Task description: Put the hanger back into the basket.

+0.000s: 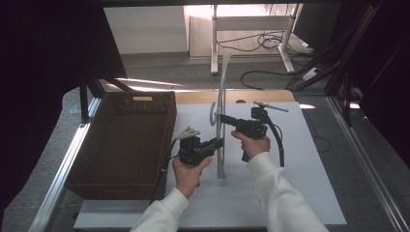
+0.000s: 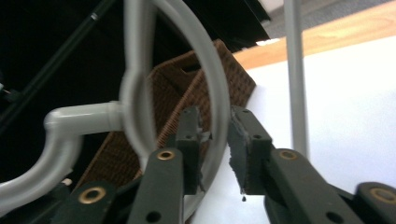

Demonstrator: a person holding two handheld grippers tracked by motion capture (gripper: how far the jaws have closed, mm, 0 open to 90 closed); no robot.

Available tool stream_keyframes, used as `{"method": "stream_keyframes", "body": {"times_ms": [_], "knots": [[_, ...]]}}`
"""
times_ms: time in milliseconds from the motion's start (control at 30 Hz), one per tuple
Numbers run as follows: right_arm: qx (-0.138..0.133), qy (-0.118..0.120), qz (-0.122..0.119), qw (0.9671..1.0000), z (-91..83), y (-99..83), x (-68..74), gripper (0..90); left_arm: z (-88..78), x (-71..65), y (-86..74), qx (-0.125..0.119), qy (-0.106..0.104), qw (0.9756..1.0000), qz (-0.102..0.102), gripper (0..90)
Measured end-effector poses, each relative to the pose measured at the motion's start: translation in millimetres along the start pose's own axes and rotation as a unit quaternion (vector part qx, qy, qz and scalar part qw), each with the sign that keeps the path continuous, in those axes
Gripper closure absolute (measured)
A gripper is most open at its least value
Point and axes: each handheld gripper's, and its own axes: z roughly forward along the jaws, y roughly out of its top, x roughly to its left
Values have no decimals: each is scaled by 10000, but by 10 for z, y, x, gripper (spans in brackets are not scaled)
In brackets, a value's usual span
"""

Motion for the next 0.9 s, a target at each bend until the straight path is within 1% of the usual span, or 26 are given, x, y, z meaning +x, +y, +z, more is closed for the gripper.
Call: {"method": "stream_keyframes", "body": {"times_ms": [67, 133, 267, 367, 400, 500, 633, 733, 867, 900], "knots": [[-143, 80, -5, 9999, -92, 53, 1, 640, -30, 25, 16, 9, 7, 10000, -48, 824], [-183, 65, -21, 9998, -125, 68, 0, 632, -59, 38, 34, 69, -54, 9999, -54, 824], [-281, -50, -182, 9994, -275, 89, -22, 605, -122, -7, 77, 128, -108, 9998, 115, 825], [-332, -88, -209, 9992, -388, 69, -69, 592, -190, -44, 140, 141, -173, 9995, 207, 825], [-327, -91, -178, 9993, -450, 55, -91, 589, -214, -55, 164, 154, -201, 9994, 232, 824], [-355, -127, -192, 9991, -586, 13, -158, 585, -283, -88, 226, 179, -243, 9990, 323, 825], [-308, -220, -304, 9988, -742, -53, -270, 567, -383, -94, 310, 266, -324, 9983, 401, 824], [-219, -287, -324, 9988, -824, -107, -344, 556, -452, -75, 362, 311, -396, 9980, 386, 825], [-125, -371, -385, 9985, -896, -170, -415, 550, -525, -44, 405, 354, -419, 9977, 409, 824], [-102, -391, -433, 9982, -906, -187, -431, 548, -542, -34, 413, 365, -426, 9976, 399, 825]]}}
